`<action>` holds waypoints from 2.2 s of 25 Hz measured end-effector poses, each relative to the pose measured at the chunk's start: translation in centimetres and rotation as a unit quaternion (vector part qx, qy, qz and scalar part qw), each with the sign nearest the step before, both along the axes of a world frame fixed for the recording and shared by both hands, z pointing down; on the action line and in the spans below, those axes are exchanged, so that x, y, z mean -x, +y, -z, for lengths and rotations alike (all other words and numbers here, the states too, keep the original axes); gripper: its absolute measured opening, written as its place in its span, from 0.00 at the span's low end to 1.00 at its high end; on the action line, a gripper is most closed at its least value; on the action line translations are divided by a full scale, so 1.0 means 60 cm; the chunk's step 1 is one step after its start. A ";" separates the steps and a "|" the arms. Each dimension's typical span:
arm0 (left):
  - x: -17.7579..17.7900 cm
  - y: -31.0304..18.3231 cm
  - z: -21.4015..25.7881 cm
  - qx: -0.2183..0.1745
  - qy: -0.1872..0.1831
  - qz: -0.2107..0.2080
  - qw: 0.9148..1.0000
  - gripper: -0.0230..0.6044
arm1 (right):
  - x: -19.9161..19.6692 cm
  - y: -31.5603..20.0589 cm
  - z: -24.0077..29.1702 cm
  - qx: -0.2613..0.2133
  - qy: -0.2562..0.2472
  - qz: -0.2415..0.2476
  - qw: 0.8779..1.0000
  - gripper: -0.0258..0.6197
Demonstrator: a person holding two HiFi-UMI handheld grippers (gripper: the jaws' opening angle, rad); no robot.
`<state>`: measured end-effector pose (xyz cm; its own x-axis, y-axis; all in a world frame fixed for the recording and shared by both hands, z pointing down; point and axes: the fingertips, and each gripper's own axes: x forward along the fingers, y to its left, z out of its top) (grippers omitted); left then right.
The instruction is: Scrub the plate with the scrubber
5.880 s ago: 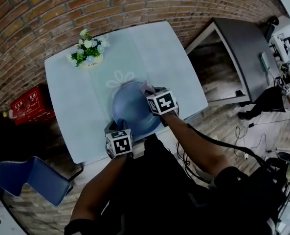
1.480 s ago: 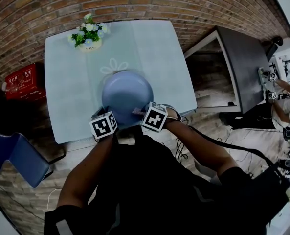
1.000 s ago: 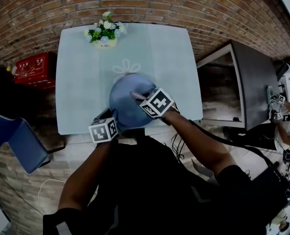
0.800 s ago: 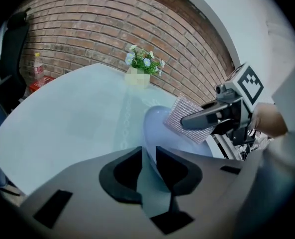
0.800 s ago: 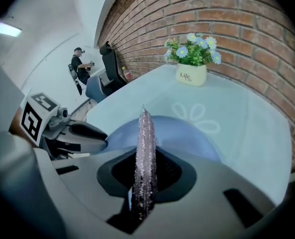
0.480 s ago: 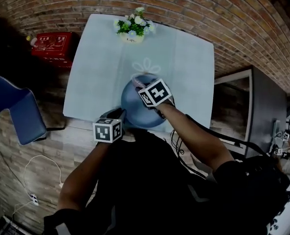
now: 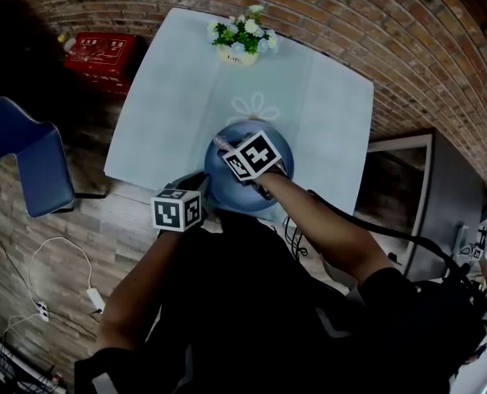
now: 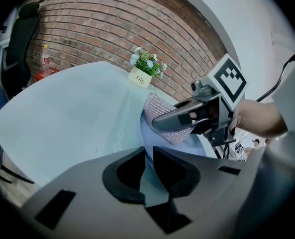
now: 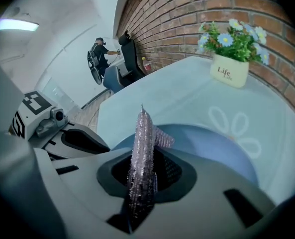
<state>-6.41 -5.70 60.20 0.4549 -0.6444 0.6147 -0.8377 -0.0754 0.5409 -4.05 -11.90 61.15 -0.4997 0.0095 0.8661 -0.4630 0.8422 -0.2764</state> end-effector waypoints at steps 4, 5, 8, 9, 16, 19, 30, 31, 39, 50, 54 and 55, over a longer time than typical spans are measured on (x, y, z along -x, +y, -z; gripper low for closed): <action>0.004 0.000 -0.001 -0.004 0.006 0.011 1.000 0.13 | 0.015 0.030 -0.002 0.015 -0.005 0.034 0.999 0.14; 0.005 0.001 -0.001 -0.005 0.005 0.012 1.000 0.13 | 0.019 0.037 -0.003 0.018 -0.006 0.041 0.999 0.15; 0.002 0.001 -0.003 -0.006 0.002 0.018 1.000 0.13 | 0.022 0.050 -0.005 0.025 -0.005 0.050 0.998 0.14; 0.001 0.000 -0.002 -0.007 0.003 0.020 1.000 0.13 | 0.021 0.052 -0.005 0.026 -0.005 0.051 0.998 0.14; 0.004 0.004 0.005 -0.028 -0.005 0.039 0.999 0.13 | 0.020 0.077 -0.001 0.038 -0.018 0.082 0.996 0.14; 0.005 0.011 0.008 -0.034 -0.002 0.058 0.998 0.13 | 0.016 0.082 -0.001 0.041 -0.027 0.089 0.995 0.14; -0.011 0.057 0.005 -0.036 0.007 0.080 0.996 0.08 | 0.013 0.112 0.001 0.047 -0.035 0.129 0.990 0.14; -0.011 0.058 0.006 -0.038 0.006 0.084 0.996 0.08 | 0.013 0.119 0.001 0.049 -0.038 0.135 0.989 0.14; -0.012 0.064 0.004 -0.031 0.008 0.111 0.993 0.08 | 0.001 0.160 0.003 0.072 -0.053 0.168 0.982 0.14; -0.011 0.067 0.006 -0.037 0.016 0.141 0.989 0.06 | -0.026 0.192 0.008 0.089 -0.086 0.202 0.971 0.14; -0.006 0.065 0.006 -0.038 0.018 0.146 0.988 0.06 | -0.036 0.200 0.004 0.112 -0.093 0.221 0.964 0.14; -0.006 0.066 0.005 -0.038 0.017 0.145 0.989 0.06 | -0.040 0.202 0.005 0.116 -0.094 0.225 0.963 0.14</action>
<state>-6.02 -1.76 59.88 0.2636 -0.7940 0.5478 -0.8120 0.1239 0.5704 -1.65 0.21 60.85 -0.5475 0.4443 0.7091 0.0114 0.8513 -0.5246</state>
